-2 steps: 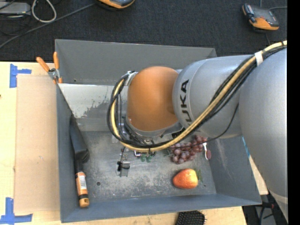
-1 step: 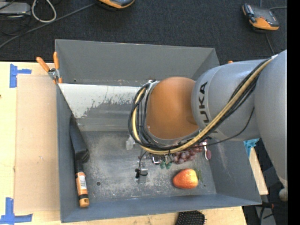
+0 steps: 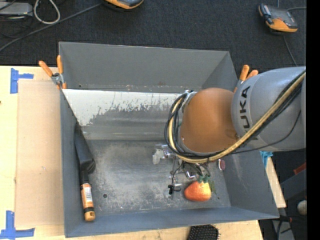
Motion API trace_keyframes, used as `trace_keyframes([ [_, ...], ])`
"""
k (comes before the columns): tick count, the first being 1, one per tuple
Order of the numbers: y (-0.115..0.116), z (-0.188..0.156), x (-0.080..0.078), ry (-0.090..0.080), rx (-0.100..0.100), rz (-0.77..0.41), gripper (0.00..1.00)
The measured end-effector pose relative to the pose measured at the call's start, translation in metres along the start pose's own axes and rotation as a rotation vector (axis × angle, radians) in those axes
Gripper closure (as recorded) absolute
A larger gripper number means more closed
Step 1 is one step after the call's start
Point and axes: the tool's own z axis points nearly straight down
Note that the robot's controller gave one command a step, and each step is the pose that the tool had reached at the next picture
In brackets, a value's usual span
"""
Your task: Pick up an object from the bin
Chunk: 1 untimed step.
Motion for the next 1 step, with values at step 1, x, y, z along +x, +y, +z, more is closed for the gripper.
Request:
trace_keyframes([
  [1, -0.0428, 0.0084, 0.0139, 0.005, 0.001, -0.020, 0.00],
])
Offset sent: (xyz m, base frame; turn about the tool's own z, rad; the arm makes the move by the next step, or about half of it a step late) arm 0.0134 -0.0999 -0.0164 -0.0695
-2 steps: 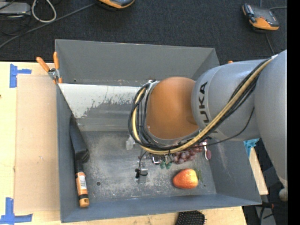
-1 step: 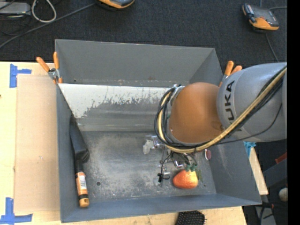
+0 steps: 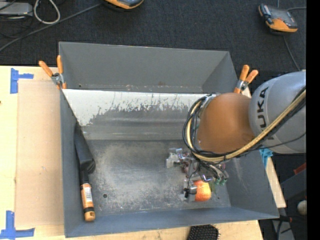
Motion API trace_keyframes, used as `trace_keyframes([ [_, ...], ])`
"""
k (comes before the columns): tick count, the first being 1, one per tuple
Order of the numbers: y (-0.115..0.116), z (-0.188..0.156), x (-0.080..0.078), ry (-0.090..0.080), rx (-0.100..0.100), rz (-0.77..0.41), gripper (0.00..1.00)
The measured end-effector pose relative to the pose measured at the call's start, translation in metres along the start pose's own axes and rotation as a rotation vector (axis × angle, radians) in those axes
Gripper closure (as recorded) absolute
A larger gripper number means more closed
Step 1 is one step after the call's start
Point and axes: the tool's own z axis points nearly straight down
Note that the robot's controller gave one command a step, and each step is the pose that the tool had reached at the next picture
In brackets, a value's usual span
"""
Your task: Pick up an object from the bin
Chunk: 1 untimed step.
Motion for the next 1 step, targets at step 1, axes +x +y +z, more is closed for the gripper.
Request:
trace_keyframes([
  [1, -0.0459, 0.0067, -0.0081, -0.005, -0.001, -0.045, 0.00],
])
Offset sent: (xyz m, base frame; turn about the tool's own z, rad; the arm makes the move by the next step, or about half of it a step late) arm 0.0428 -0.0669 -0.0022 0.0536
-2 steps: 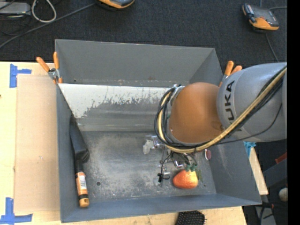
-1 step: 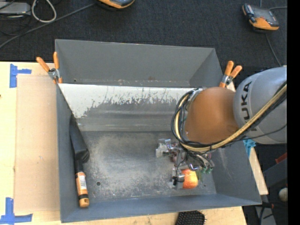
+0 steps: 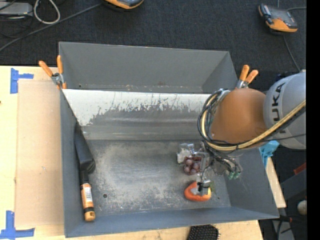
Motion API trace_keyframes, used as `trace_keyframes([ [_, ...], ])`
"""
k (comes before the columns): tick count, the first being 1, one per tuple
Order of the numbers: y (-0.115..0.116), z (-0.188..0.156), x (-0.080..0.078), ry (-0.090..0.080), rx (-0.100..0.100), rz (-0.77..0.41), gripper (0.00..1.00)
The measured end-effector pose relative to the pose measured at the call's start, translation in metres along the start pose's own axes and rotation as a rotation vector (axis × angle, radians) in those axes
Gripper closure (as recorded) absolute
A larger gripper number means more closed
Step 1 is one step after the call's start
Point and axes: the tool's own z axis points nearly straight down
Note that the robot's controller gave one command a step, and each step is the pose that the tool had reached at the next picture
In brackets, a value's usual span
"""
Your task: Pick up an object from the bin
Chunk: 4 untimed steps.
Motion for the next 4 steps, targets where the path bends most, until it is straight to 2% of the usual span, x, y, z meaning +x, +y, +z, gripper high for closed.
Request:
trace_keyframes([
  [1, -0.028, -0.004, -0.021, 0.003, 0.001, 0.101, 0.00],
  [2, -0.054, 0.020, -0.018, 0.004, 0.001, -0.171, 0.00],
  [3, -0.066, 0.046, -0.015, -0.002, 0.000, 0.227, 1.00],
  [4, -0.067, 0.046, -0.015, -0.002, -0.001, 0.231, 1.00],
])
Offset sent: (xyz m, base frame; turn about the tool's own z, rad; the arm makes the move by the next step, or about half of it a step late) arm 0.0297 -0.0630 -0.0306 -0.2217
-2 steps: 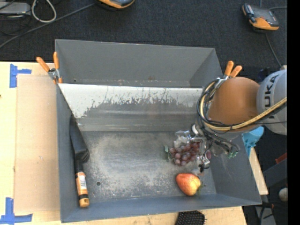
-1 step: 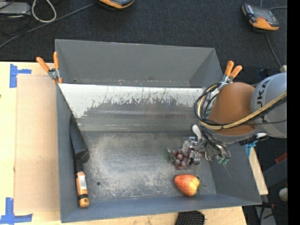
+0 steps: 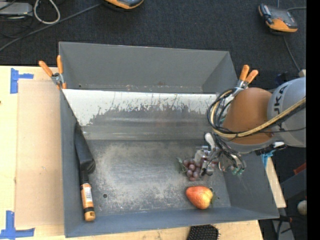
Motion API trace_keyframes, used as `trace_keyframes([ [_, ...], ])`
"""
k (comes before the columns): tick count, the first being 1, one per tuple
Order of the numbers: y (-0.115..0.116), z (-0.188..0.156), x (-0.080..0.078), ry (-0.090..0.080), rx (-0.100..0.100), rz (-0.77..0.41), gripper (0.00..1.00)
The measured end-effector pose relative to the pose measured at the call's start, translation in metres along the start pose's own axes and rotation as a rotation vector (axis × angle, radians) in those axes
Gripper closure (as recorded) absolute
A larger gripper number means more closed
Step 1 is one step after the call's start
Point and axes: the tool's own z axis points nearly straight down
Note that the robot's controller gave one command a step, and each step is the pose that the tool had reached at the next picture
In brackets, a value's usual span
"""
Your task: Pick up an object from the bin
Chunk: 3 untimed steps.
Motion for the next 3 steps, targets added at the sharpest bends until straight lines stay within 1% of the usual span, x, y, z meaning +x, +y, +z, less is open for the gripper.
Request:
trace_keyframes([
  [1, 0.000, 0.000, 0.000, 0.000, 0.000, 0.001, 1.00],
  [2, -0.004, -0.060, -0.008, 0.006, 0.000, 0.003, 1.00],
  [3, -0.003, -0.106, 0.009, 0.010, -0.001, -0.077, 1.00],
])
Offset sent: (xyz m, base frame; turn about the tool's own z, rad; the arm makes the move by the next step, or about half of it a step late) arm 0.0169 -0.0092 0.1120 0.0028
